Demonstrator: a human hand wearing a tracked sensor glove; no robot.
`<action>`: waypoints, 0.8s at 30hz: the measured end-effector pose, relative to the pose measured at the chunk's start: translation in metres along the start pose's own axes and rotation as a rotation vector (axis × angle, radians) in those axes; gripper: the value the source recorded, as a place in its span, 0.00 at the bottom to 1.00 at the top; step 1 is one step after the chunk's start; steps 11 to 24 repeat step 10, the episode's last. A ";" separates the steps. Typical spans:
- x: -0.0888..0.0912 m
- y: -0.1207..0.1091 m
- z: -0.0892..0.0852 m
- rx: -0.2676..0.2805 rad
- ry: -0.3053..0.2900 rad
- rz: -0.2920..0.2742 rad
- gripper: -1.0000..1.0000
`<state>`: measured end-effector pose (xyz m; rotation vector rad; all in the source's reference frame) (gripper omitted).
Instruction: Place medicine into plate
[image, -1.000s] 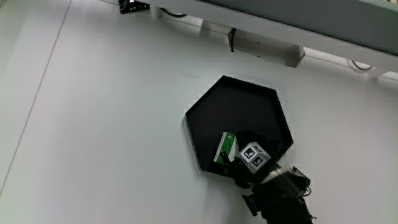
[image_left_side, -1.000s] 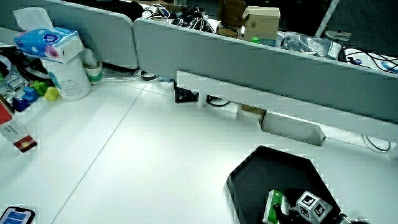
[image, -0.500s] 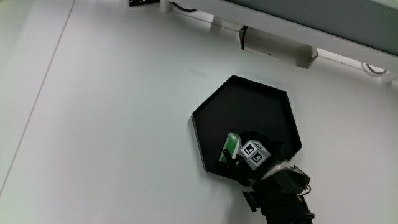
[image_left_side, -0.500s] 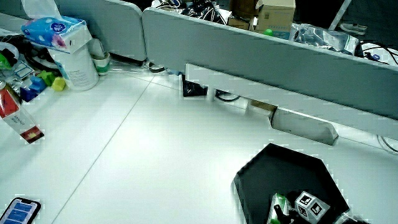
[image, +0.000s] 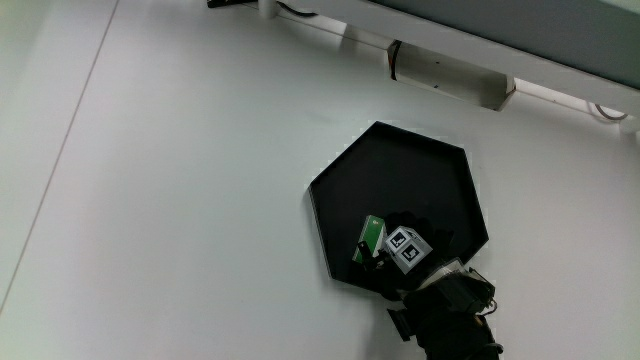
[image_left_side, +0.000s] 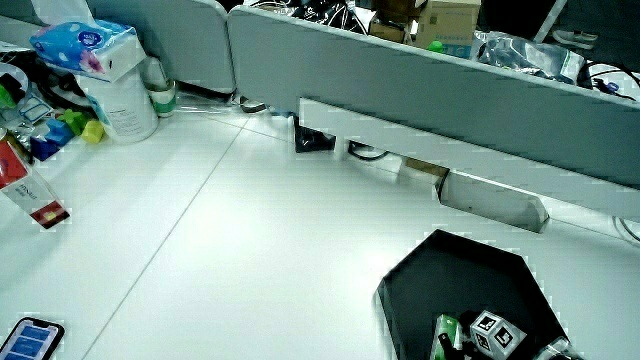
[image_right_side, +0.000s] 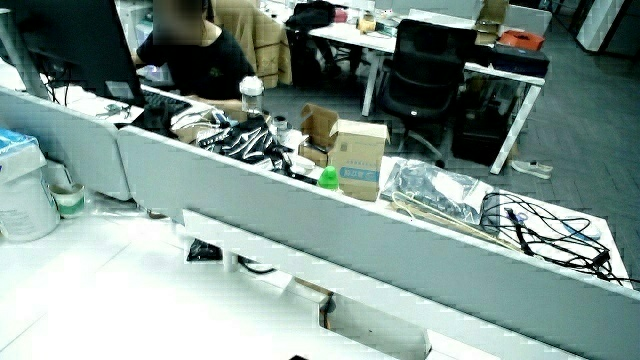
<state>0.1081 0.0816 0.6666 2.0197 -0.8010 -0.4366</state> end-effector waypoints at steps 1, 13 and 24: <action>0.000 0.001 -0.003 -0.009 -0.011 -0.006 0.19; 0.001 -0.039 0.004 0.204 0.060 -0.011 0.00; 0.001 -0.039 0.004 0.204 0.060 -0.011 0.00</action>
